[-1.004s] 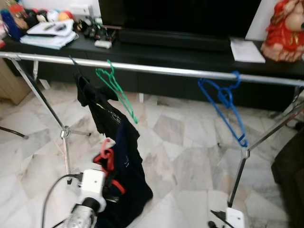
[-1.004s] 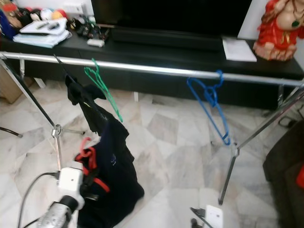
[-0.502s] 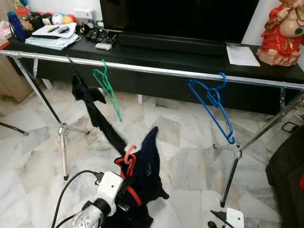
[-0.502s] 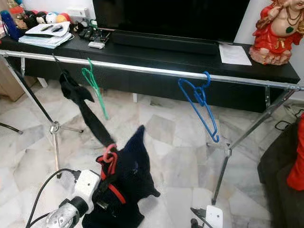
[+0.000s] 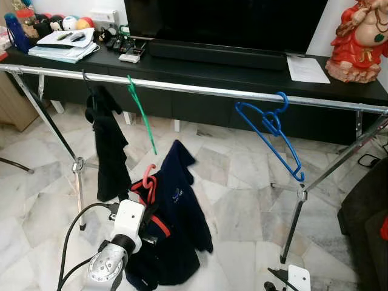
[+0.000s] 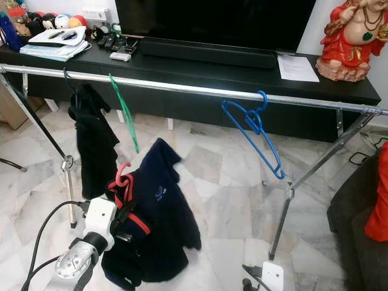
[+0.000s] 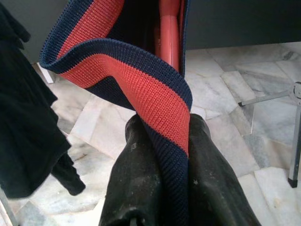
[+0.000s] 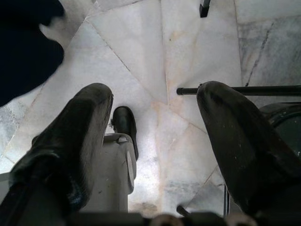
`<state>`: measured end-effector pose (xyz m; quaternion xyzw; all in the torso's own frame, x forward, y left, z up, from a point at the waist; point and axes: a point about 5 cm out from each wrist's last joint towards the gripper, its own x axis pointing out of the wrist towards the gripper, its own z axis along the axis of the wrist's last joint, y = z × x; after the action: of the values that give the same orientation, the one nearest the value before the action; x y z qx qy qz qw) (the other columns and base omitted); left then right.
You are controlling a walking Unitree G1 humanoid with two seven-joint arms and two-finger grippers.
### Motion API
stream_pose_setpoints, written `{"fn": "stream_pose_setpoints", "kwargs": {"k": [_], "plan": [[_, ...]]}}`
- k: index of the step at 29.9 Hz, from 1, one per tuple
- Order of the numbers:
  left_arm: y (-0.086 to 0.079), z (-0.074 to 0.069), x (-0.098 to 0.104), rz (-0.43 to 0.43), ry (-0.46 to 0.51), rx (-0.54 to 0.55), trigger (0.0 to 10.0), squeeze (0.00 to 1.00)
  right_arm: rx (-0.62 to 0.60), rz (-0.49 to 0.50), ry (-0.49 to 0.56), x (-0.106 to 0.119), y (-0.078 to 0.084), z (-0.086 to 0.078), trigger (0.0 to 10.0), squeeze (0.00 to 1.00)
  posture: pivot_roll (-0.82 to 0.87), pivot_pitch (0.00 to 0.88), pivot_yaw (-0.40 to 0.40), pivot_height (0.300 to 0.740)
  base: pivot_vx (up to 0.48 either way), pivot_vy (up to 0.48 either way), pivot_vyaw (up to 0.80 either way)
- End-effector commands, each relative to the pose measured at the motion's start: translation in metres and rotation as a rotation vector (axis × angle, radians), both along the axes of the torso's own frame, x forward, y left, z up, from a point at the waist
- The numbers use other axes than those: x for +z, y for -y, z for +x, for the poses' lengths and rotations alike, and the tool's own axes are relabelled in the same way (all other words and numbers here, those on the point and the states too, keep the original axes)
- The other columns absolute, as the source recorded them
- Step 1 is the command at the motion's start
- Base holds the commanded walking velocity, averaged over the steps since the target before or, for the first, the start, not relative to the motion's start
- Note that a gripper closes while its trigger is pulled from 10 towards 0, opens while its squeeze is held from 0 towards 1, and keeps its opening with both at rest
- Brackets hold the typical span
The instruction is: Hang hanger
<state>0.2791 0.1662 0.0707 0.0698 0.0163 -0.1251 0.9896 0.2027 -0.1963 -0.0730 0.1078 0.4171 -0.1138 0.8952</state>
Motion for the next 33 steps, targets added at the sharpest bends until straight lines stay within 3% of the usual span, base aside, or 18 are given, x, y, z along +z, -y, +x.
{"fn": "stream_pose_setpoints", "kwargs": {"k": [1, 10, 22, 28, 33], "plan": [[-0.0023, 0.0003, -0.0007, -0.008, -0.001, 0.016, 10.0, 0.00, 0.007, -0.005, -0.019, -0.0029, 0.0003, -0.0054, 10.0, 0.00, 0.00, 0.169, -0.041, 0.740, 0.000, 0.000, 0.00], [-0.0009, 0.0013, -0.0020, -0.016, -0.002, 0.022, 10.0, 0.00, 0.002, -0.003, -0.018, -0.0029, 0.0004, -0.0054, 10.0, 0.00, 0.00, 0.171, -0.044, 0.740, 0.027, 0.000, 0.00], [0.0012, 0.0022, -0.0020, 0.001, 0.002, -0.002, 10.0, 0.00, -0.015, -0.006, -0.023, -0.0030, 0.0015, -0.0056, 10.0, 0.00, 0.00, 0.172, -0.045, 0.740, 0.329, 0.000, 0.00], [0.0033, 0.0018, -0.0020, 0.000, 0.003, -0.011, 10.0, 0.00, -0.016, -0.005, -0.023, -0.0029, 0.0014, -0.0053, 10.0, 0.00, 0.00, 0.174, -0.045, 0.740, 0.348, 0.000, -0.70], [0.0039, 0.0021, -0.0018, 0.003, 0.005, -0.015, 10.0, 0.00, -0.009, -0.008, -0.022, -0.0028, 0.0004, -0.0050, 10.0, 0.00, 0.00, 0.174, -0.046, 0.740, 0.351, 0.000, 0.00]]}}
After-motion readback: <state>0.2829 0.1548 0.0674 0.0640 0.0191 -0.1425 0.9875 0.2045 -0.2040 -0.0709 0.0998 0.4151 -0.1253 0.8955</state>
